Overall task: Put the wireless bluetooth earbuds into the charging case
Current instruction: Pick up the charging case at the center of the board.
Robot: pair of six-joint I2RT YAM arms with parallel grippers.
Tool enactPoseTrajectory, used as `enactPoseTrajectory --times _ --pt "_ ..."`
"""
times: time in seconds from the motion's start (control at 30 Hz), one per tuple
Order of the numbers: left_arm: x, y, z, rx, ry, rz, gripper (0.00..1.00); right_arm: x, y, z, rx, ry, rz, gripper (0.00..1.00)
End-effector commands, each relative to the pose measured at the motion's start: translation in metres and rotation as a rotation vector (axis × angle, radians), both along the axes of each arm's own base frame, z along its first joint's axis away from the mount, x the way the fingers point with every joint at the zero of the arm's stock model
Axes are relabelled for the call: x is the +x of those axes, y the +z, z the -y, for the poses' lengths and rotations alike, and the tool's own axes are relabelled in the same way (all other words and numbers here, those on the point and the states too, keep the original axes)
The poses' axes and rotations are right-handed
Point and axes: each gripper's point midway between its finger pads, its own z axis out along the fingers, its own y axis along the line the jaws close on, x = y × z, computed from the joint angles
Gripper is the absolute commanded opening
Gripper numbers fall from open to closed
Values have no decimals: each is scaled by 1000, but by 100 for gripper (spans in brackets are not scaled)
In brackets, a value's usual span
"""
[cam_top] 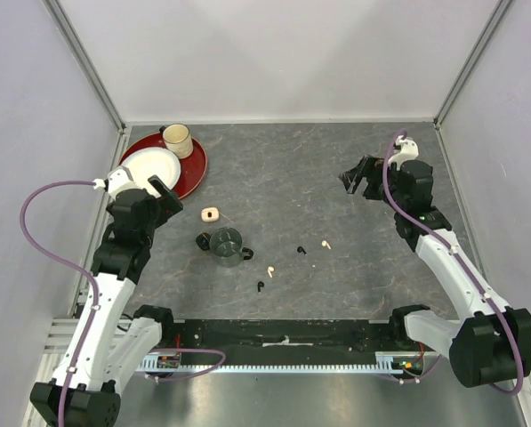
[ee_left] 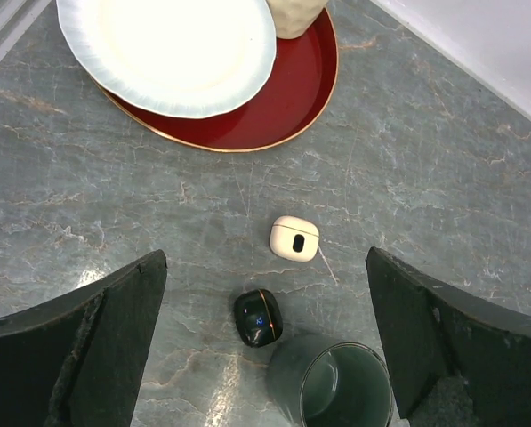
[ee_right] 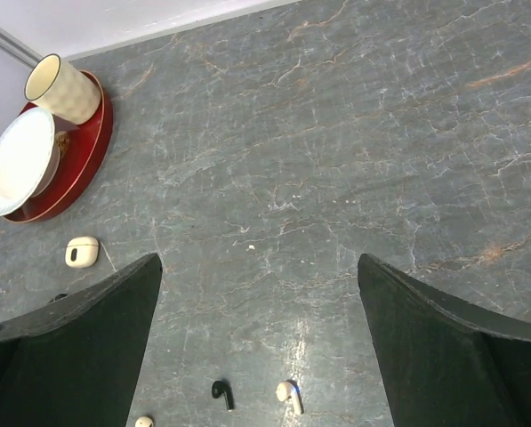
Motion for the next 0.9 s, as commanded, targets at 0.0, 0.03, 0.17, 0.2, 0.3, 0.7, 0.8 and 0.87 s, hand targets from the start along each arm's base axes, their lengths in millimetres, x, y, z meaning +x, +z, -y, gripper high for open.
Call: enactPoseTrajectory --times 0.0,0.03,0.17,0.2,0.3,0.7,0.8,0.87 --pt "1 13 0 -55 33 24 100 2 28 -4 18 20 40 98" --pt "-2 9 2 -79 43 11 100 2 28 -4 22 18 35 98" --pt "-9 2 14 -108 -31 3 100 5 29 -3 25 5 22 98" --pt "-8 2 20 -109 -64 -2 100 6 28 -3 23 2 16 98" --pt "-4 -8 39 -121 -178 -79 100 6 23 -3 16 1 -7 98" --pt "-11 -41 26 -208 -10 -152 100 4 4 9 -1 -76 -109 98" --pt "-12 -61 25 -247 46 -201 100 2 1 14 -25 -102 -128 98" --pt "-13 -75 23 -263 85 -234 100 0 -2 18 -42 -117 -143 98"
